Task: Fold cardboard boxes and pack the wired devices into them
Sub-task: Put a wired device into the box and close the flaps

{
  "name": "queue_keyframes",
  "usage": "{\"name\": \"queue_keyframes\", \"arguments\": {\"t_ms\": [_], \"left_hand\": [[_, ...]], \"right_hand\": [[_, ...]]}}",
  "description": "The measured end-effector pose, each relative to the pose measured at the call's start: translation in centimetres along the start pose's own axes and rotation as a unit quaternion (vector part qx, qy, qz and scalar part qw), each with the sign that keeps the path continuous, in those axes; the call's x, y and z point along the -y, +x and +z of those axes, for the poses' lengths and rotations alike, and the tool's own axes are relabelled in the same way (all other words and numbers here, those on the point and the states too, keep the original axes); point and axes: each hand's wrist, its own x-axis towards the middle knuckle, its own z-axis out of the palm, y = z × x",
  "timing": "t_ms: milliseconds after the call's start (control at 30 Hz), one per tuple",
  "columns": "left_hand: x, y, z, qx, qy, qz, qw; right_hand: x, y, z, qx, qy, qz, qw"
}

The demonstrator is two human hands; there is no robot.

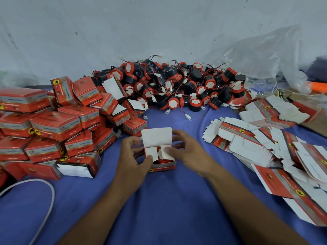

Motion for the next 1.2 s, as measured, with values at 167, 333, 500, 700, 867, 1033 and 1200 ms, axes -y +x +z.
{"name": "queue_keyframes", "arguments": {"t_ms": [167, 333, 500, 700, 867, 1033, 1200], "left_hand": [[-0.1, 0.2, -0.6, 0.063, 0.060, 0.045, 0.995], [-0.2, -0.1, -1.6, 0.112, 0.129, 0.083, 0.982], [0.2, -0.2, -2.0, 0.142, 0.121, 0.089, 0.978], [0.0, 0.2, -1.9, 0.119, 0.132, 0.114, 0.977], [0.2, 0.2, -1.9, 0.105, 0.184, 0.163, 0.964], [0.3, 0.2, -1.8, 0.086, 0.216, 0.201, 0.952], [-0.1, 0.4, -1.8, 0.070, 0.230, 0.212, 0.947]], "right_hand": [[0.6, -0.2, 0.4, 0.043, -0.087, -0.112, 0.989], [0.2, -0.9, -0.8, 0.137, -0.186, -0.106, 0.967], [-0.1, -1.0, -0.5, 0.109, -0.161, -0.138, 0.971], [0.2, -0.8, -0.2, 0.096, -0.132, -0.137, 0.977], [-0.7, -0.6, 0.0, 0.101, -0.151, -0.146, 0.972], [-1.1, -0.7, 0.6, 0.078, -0.224, -0.197, 0.951], [-1.0, -0.5, 0.9, 0.059, -0.247, -0.232, 0.939]]}}
